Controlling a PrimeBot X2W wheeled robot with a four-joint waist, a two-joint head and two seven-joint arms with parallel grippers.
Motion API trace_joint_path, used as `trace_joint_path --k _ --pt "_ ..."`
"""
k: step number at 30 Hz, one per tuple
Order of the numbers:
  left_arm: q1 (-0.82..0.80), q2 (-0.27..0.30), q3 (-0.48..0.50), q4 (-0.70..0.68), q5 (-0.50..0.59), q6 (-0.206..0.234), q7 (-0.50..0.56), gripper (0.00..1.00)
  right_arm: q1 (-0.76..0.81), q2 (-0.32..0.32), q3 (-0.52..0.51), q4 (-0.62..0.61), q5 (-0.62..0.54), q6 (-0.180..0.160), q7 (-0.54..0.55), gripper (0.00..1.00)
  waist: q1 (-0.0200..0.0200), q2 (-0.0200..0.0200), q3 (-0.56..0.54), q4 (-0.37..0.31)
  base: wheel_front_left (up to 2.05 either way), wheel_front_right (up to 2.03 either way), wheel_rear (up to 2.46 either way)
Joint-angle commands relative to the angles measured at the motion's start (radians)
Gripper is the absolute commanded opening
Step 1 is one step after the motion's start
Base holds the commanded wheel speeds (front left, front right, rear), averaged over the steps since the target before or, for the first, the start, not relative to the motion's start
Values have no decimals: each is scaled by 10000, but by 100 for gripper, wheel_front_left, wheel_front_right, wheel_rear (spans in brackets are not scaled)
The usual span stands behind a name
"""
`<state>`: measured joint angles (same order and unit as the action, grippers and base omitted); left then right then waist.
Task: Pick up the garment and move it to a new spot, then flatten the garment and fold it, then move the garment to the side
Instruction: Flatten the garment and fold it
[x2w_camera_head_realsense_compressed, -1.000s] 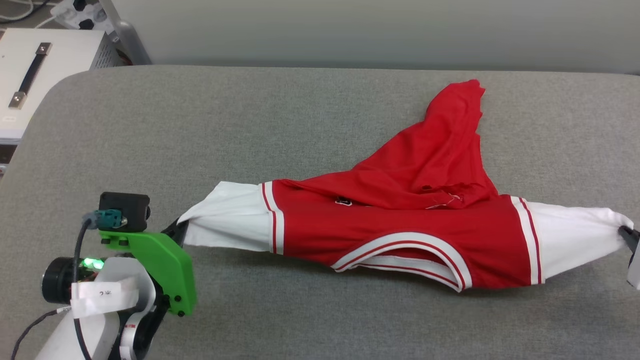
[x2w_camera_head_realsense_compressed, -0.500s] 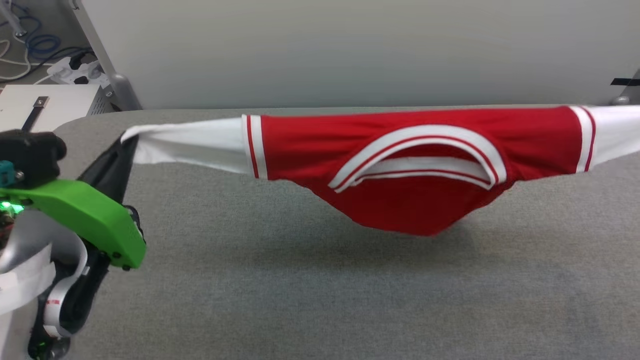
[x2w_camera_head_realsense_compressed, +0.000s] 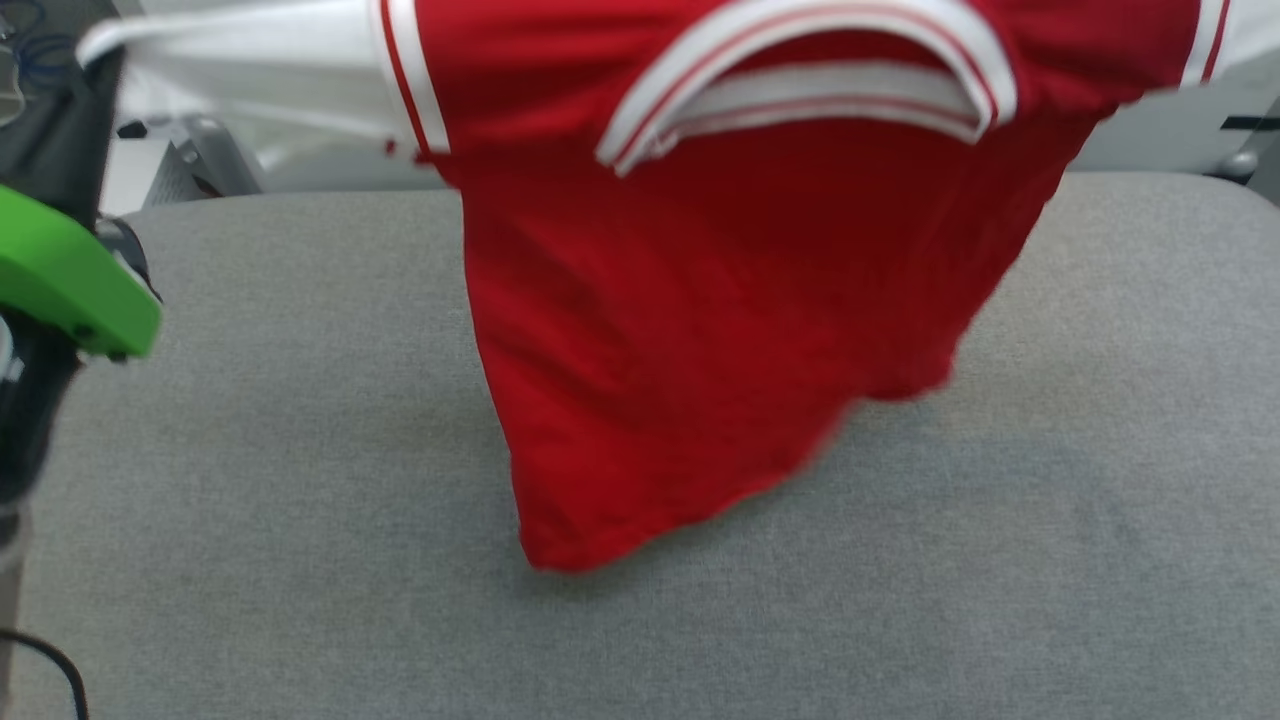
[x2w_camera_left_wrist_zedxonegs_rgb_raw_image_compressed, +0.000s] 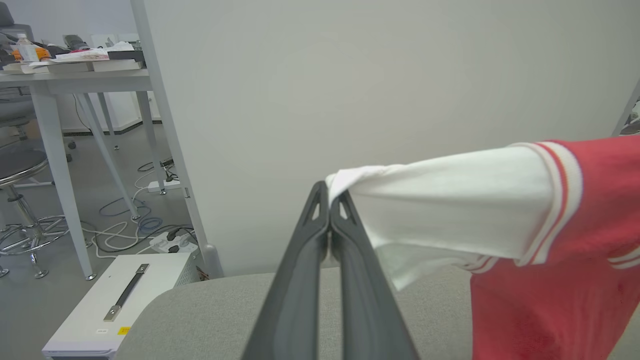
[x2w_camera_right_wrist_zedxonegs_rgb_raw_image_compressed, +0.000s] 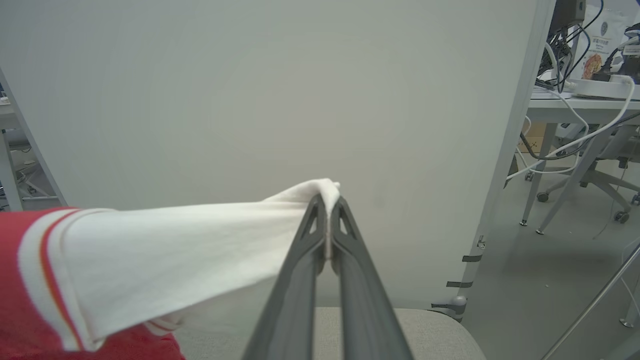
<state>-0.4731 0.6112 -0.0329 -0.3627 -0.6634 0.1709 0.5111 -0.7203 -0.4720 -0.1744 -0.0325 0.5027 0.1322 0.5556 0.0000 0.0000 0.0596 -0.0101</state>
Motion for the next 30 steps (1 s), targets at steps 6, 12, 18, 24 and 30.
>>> trace_joint_path --k 6,12,18,24,30 --pt "-2382 336 48 1569 98 -508 -407 0 -2312 -22 567 1257 -422 -15 -986 0 0 0 1351 -54 0 0 0" --pt "-5108 302 -226 3321 441 -965 -1064 0 -4724 64 1091 2739 -936 -15 -1840 0 0 0 2650 -78 0 0 0" --pt "-7817 73 -701 5179 1037 -1305 -1868 0 -6991 122 1328 4346 -1599 -15 -2780 0 0 0 3866 -47 0 0 0" --pt "-10190 -299 -1101 7084 1426 -1691 -2703 0 -8990 266 1353 6108 -2469 -15 -3747 0 0 0 5068 -46 0 0 0" --pt "-11625 -749 -1368 8870 1677 -2057 -3945 0 -10182 581 1192 7445 -3053 -15 -4842 0 0 0 5736 -9 0 0 0"
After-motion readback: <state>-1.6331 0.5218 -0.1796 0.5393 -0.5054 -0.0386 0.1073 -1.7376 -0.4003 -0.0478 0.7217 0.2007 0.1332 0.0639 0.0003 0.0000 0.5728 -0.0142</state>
